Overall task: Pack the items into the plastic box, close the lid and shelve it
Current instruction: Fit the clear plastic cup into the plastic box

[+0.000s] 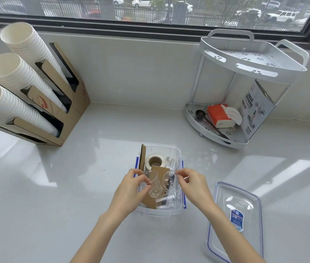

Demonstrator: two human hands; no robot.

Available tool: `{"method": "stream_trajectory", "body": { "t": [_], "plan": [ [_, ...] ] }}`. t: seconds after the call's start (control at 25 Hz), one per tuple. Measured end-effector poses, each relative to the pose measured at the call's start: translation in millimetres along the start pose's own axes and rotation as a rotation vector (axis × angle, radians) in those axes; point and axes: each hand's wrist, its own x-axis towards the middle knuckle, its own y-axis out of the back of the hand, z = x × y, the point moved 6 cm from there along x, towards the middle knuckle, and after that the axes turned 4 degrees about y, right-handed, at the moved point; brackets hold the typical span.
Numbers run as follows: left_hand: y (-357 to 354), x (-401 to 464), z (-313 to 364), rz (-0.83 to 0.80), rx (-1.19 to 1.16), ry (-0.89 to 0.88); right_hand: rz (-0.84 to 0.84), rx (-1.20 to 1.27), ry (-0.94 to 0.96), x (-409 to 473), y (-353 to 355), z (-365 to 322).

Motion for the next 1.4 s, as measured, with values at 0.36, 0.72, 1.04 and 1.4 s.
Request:
{"method": "stream_trajectory", "body": {
  "t": [0.36, 0.72, 1.04, 1.4],
  "plan": [
    [-1.2, -3.9, 9.6, -0.033, -0.14, -0.089, 0.171, 0.201, 0.031, 5.3, 43.8, -22.4],
    [-5.8, -8.4, 9.8, -0.033, -0.271, -0.081, 0.005, 0.329, 0.035, 3.0, 28.6, -43.1],
    [-4.8, -13.4, 17.6, -0.039, -0.27, -0.127, -0.033, 0.253, 0.076, 1.9, 10.6, -47.7],
    [-2.3, -14.8, 22.5, 0.006, -0.27, -0.172, -0.172, 0.198, 0.053, -2.1, -20.1, -28.7]
  ]
}}
